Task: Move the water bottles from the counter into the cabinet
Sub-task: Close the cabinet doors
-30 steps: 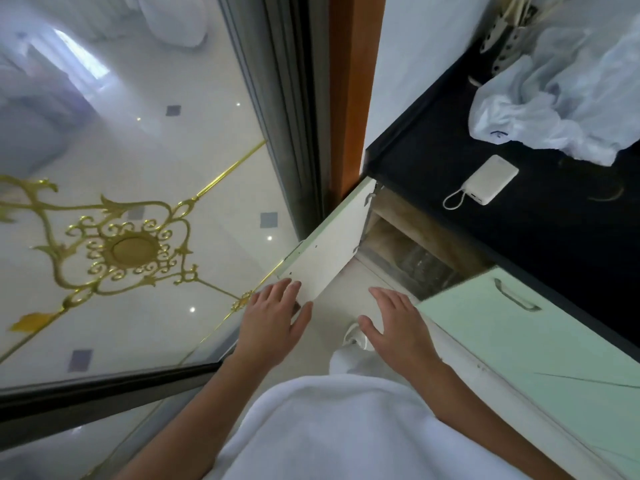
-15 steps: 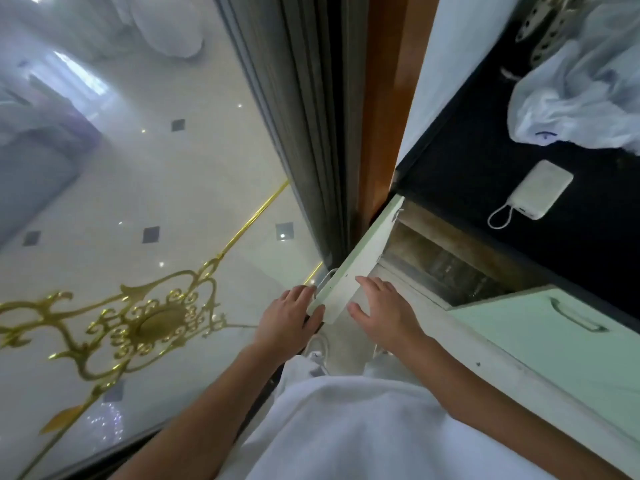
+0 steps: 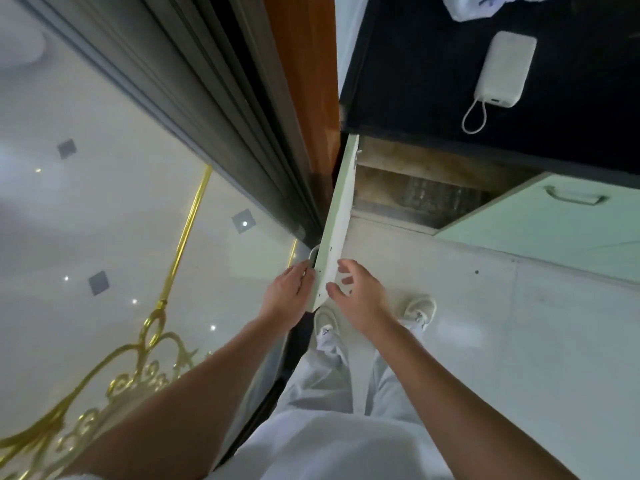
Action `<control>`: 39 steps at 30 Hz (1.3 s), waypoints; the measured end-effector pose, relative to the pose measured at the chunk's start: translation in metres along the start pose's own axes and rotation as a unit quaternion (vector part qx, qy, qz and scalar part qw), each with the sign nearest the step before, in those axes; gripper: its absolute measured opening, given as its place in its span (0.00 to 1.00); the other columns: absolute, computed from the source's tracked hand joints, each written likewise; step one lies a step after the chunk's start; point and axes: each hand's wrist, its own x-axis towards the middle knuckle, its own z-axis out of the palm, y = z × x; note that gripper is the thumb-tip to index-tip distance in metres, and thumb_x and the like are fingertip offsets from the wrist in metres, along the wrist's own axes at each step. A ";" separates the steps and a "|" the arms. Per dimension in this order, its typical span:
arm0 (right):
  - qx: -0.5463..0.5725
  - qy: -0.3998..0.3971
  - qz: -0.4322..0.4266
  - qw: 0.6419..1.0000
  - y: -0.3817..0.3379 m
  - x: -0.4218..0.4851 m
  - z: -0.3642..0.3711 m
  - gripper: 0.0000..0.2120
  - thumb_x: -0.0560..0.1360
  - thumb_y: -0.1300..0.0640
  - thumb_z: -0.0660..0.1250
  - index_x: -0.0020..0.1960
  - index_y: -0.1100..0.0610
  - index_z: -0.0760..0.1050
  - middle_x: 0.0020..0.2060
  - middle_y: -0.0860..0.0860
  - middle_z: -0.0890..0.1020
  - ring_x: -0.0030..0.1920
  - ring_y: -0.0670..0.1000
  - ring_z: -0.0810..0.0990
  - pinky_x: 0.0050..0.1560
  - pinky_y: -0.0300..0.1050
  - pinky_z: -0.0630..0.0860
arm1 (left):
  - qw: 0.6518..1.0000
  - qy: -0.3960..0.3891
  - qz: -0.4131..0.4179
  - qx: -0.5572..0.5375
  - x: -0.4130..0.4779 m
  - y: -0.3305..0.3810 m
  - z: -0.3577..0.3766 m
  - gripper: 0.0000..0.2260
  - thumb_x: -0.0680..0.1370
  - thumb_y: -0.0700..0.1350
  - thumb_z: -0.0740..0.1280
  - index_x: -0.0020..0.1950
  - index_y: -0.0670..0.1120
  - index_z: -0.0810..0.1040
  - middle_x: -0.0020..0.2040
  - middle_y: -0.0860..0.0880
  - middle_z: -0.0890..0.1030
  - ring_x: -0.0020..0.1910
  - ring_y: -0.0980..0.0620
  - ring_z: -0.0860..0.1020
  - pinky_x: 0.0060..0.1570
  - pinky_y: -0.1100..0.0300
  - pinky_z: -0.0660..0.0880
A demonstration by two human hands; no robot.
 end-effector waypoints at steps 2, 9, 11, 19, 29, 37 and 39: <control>0.019 0.013 0.005 1.000 0.003 -0.003 0.007 0.25 0.77 0.46 0.68 0.72 0.50 0.70 0.65 0.42 0.78 0.53 0.40 0.77 0.57 0.41 0.75 | 1.000 0.000 0.008 -0.024 -0.002 -0.002 0.003 0.15 0.86 0.48 0.55 0.64 0.49 0.80 0.55 0.50 0.82 0.54 0.48 0.80 0.56 0.53 0.75; 0.004 0.064 0.031 0.997 0.021 -0.020 -0.019 0.23 0.75 0.47 0.72 0.68 0.48 0.73 0.57 0.42 0.81 0.49 0.43 0.79 0.51 0.41 0.77 | 0.994 -0.056 0.086 0.031 -0.002 0.018 0.031 0.19 0.84 0.44 0.60 0.74 0.52 0.72 0.57 0.48 0.85 0.52 0.47 0.82 0.53 0.55 0.78; -0.023 0.076 0.038 0.996 0.031 -0.022 -0.035 0.23 0.74 0.49 0.73 0.67 0.48 0.73 0.56 0.44 0.81 0.46 0.44 0.79 0.47 0.39 0.74 | 0.991 -0.074 0.106 0.042 0.004 0.029 0.041 0.20 0.83 0.45 0.61 0.75 0.53 0.72 0.60 0.48 0.84 0.57 0.47 0.82 0.58 0.55 0.77; -0.079 0.086 0.030 0.993 0.071 -0.015 -0.107 0.20 0.73 0.56 0.71 0.64 0.49 0.77 0.54 0.45 0.82 0.47 0.49 0.81 0.51 0.48 0.80 | 0.974 -0.099 0.187 0.084 0.032 0.085 0.070 0.22 0.83 0.48 0.62 0.78 0.51 0.68 0.70 0.48 0.77 0.69 0.49 0.75 0.69 0.53 0.70; -0.126 0.107 0.022 0.986 0.113 0.008 -0.185 0.10 0.74 0.51 0.70 0.55 0.47 0.81 0.48 0.42 0.83 0.45 0.47 0.81 0.45 0.44 0.77 | 0.925 -0.085 0.291 0.229 0.068 0.143 0.094 0.22 0.84 0.51 0.59 0.78 0.49 0.66 0.74 0.51 0.72 0.72 0.51 0.70 0.67 0.54 0.71; -0.100 0.202 0.035 0.974 0.146 0.045 -0.247 0.09 0.73 0.46 0.73 0.49 0.49 0.84 0.43 0.45 0.83 0.44 0.48 0.79 0.43 0.45 0.76 | 0.903 0.036 0.358 0.233 0.119 0.191 0.125 0.16 0.78 0.45 0.72 0.64 0.42 0.80 0.57 0.45 0.83 0.55 0.45 0.82 0.50 0.52 0.82; -0.080 0.232 0.032 0.969 0.153 0.050 -0.253 0.10 0.73 0.46 0.74 0.50 0.51 0.83 0.44 0.45 0.83 0.45 0.48 0.79 0.44 0.44 0.75 | 0.908 0.051 0.356 0.217 0.126 0.196 0.132 0.16 0.78 0.45 0.72 0.64 0.42 0.80 0.57 0.45 0.84 0.55 0.45 0.82 0.51 0.52 0.82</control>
